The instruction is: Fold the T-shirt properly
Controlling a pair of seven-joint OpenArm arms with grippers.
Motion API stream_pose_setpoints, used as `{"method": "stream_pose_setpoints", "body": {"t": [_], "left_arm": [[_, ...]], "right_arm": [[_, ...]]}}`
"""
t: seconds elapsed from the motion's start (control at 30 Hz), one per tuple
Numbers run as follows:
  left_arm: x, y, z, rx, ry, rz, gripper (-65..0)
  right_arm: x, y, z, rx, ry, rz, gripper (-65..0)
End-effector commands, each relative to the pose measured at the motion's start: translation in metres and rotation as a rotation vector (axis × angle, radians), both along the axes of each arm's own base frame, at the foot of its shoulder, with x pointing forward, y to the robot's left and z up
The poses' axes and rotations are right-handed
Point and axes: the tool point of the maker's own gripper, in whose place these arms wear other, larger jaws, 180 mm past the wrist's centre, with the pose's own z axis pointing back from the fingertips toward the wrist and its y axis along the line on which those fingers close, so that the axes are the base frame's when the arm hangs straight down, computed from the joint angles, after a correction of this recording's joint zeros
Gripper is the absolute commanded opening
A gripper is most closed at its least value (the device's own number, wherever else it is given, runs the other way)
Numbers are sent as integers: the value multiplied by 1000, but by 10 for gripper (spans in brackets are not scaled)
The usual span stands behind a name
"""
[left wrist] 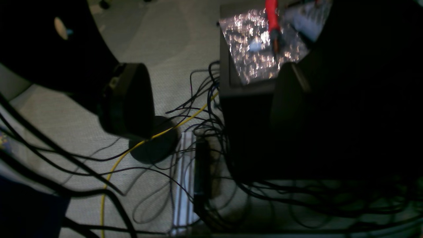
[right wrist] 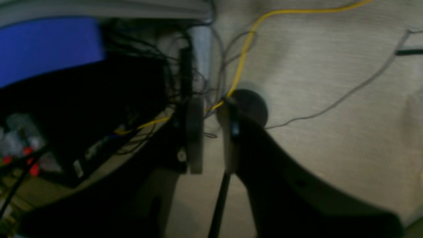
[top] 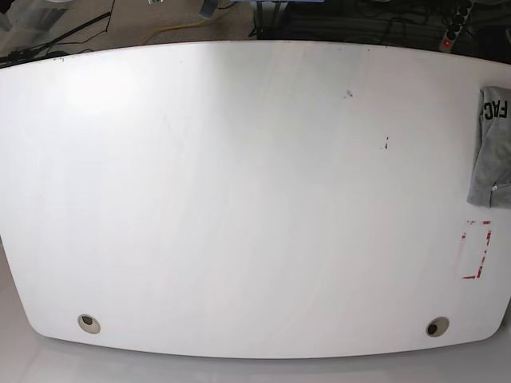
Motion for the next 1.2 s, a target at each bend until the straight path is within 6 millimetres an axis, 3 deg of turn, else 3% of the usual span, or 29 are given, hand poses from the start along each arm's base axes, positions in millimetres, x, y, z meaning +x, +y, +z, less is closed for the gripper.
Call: {"method": "stream_pose_setpoints", "body": {"t": [0.0, 0.3, 0.47, 0.67, 0.87, 1.17], "left_arm": [[-11, 6, -5, 8, 50, 3, -146], [21, 21, -29, 91, 102, -5, -146], [30, 23, -35, 124, 133, -26, -146], [58, 38, -40, 216, 126, -19, -146], [60, 35, -41, 211, 185, -19, -146], [73, 35, -41, 212, 160, -20, -146]], "right_arm": [[0, -9, -4, -21, 10, -4, -563], [20, -5, -31, -2, 67, -62, -563], [39, -3, -39, 7, 70, -80, -560], [64, -4, -46, -7, 61, -102, -556], [80, -12, -52, -59, 65, -125, -556], [83, -12, -52, -59, 60, -125, -556]]}}
